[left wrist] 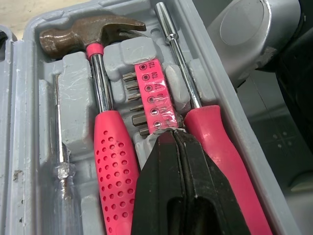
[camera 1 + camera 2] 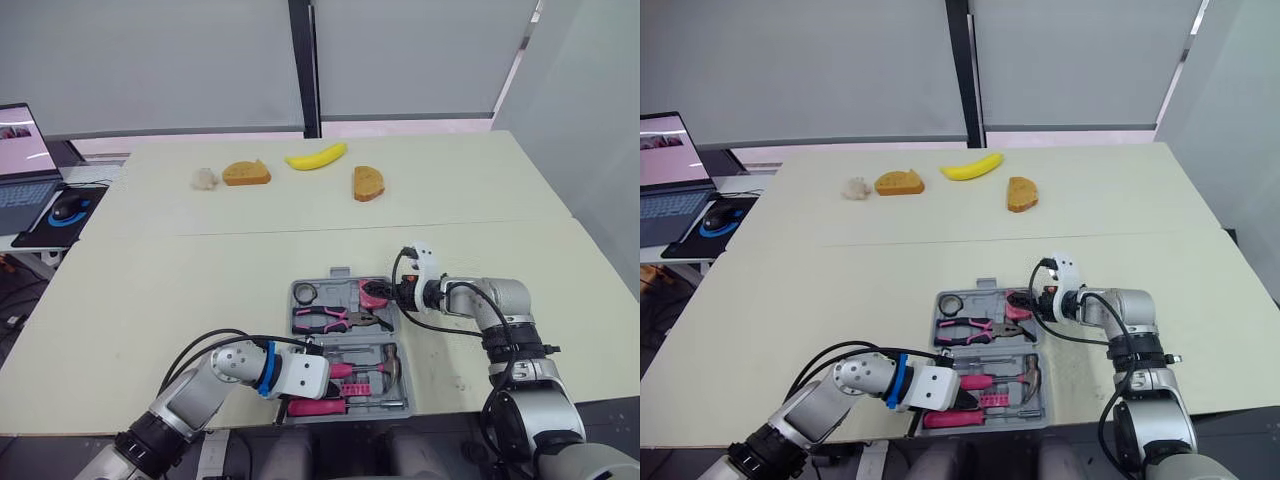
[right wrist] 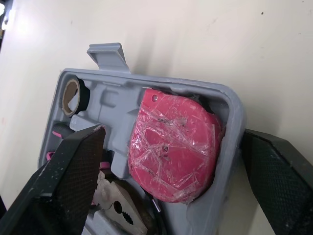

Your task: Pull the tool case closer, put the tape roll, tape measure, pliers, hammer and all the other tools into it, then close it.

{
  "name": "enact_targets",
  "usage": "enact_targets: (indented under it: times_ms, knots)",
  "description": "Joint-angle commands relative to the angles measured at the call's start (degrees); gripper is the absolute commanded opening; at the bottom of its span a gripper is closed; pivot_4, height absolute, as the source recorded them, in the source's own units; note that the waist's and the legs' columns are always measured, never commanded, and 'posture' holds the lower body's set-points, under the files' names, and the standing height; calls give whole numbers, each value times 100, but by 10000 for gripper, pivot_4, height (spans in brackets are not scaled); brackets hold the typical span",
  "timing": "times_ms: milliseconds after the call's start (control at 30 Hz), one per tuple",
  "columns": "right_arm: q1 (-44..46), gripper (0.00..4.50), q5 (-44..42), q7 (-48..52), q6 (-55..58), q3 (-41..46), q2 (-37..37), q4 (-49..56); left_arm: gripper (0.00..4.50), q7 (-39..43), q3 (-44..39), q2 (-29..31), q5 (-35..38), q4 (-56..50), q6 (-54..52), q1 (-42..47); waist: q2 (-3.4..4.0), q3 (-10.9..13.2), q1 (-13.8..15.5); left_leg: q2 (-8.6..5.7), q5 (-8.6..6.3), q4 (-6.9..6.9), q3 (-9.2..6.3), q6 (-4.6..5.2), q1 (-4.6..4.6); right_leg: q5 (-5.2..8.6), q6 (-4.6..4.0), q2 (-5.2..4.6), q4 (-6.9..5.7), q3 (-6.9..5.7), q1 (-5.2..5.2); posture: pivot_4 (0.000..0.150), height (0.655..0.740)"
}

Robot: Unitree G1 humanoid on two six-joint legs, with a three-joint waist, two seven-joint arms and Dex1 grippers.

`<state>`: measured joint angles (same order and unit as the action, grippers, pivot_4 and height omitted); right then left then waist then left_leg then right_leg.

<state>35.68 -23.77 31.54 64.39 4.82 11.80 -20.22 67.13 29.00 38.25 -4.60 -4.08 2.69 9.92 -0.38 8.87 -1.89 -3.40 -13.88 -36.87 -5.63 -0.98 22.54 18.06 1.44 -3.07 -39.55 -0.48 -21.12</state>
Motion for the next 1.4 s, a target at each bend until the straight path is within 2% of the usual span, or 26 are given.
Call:
enact_targets:
  times_ms: [33, 200, 300, 600, 667, 867, 1000, 1200, 1400]
  knots:
    - [36, 44744, -419, 617, -178, -80, -82, 353, 0, 108, 211, 187, -313, 223, -269, -147, 1, 1, -25, 1, 0, 1, 2, 0, 1, 0, 0, 1, -3, 4, -4, 1500, 7361]
    - [-207, 44744, -568, 1603, -684, -524, 275, 1149, 0, 175, 201, 264, -301, 157, -326, -159, 3, 1, -86, 4, -1, 6, 2, 1, 1, 1, 0, 4, -3, 2, -9, 1500, 7361]
    - [-250, 44744, -546, 1790, -930, -676, 403, 1490, 0, 190, 191, 283, -288, 150, -353, -156, 3, 2, -107, 7, -1, 7, 0, 1, 0, 1, 0, 5, -2, 0, -9, 1500, 7361]
    - [-383, 44744, 26, 2630, -2070, -1684, 1486, 2448, 0, 72, 3, 218, -68, 152, -298, -191, 2, 2, -82, 5, -1, 6, -4, 1, 3, 2, 0, 4, 7, -3, -6, 1500, 7361]
    - [-485, 44744, 95, 2795, -2199, -1873, 1735, 2751, 0, 137, -452, 265, 590, -245, -375, -340, 0, 4, -91, 7, -1, 6, -4, 1, 5, 2, 0, 4, 7, -2, -8, 1500, 7361]
    - [-669, 44744, 316, 2856, -2589, -2085, 2019, 3065, 0, 330, -1403, 771, 1690, -1156, -841, -771, -9, 18, -53, 7, 0, 2, -11, 1, 32, 4, -5, 1, 8, -9, -29, 1500, 7361]
    - [-845, 44744, 415, 2888, -2711, -2091, 2334, 3618, 0, 630, -2204, 1559, 2362, -1664, -1389, -1476, -13, 25, -17, 7, -1, 3, -10, 0, 33, 4, -5, -1, 14, -7, -28, 1500, 7361]
    - [-1325, 44744, 301, 2898, -2578, -1985, 2930, 4861, 0, 761, -3046, 2254, 2408, -1156, -1555, -2584, -11, 39, 29, 8, -1, 8, -12, 1, 37, 4, -6, -2, 37, -12, -25, 1500, 7361]
    - [-2038, 44744, 353, 3318, -2691, -1709, 4239, 5861, 0, -29, -3454, 1938, 2022, -477, -1384, -2972, -12, 47, 99, 6, -5, 8, -13, 4, 38, 4, -4, -8, 53, -20, -20, 1500, 7361]
